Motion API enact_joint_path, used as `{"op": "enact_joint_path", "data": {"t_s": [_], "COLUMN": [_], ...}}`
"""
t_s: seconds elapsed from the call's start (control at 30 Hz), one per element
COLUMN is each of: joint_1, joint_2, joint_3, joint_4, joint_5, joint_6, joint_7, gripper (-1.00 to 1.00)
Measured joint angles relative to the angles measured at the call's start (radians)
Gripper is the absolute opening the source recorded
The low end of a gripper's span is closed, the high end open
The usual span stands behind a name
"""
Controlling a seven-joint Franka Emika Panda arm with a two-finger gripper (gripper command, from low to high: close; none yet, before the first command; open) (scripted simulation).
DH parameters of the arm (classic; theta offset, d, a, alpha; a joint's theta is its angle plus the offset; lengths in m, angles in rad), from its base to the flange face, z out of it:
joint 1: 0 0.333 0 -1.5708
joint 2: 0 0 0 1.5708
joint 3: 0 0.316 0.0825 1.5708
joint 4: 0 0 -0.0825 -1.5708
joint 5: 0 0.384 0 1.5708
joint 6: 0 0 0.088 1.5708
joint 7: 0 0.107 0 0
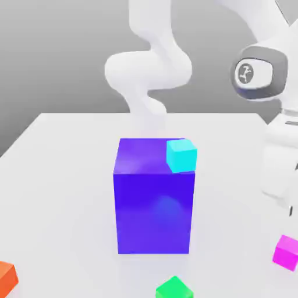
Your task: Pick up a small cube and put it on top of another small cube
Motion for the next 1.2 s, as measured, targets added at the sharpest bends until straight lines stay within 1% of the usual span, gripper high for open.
{"op": "enact_joint_path", "data": {"t_s": [0.13, 0.27, 0.3, 0.53, 0.7, 0.97, 1.2], "joint_1": [0.047, 0.11, 0.125, 0.128, 0.063, -0.115, -0.279], "joint_2": [0.143, 0.288, 0.318, 0.323, 0.176, 0.118, 0.06], "joint_3": [0.027, -0.036, -0.055, -0.057, 0.016, -0.06, -0.124], "joint_4": [-0.008, 0.02, 0.027, 0.028, -0.008, 0.006, 0.018], "joint_5": [-0.025, -0.102, -0.119, -0.121, -0.023, 0.038, 0.134], "joint_6": [0.053, 0.15, 0.173, 0.176, 0.065, -0.011, -0.058], "joint_7": [-0.013, 0.039, 0.051, 0.053, -0.025, -0.189, -0.368], "gripper": [0.0, 0.0, -1.0, -1.0, -1.0, -1.0, -1.0]}}
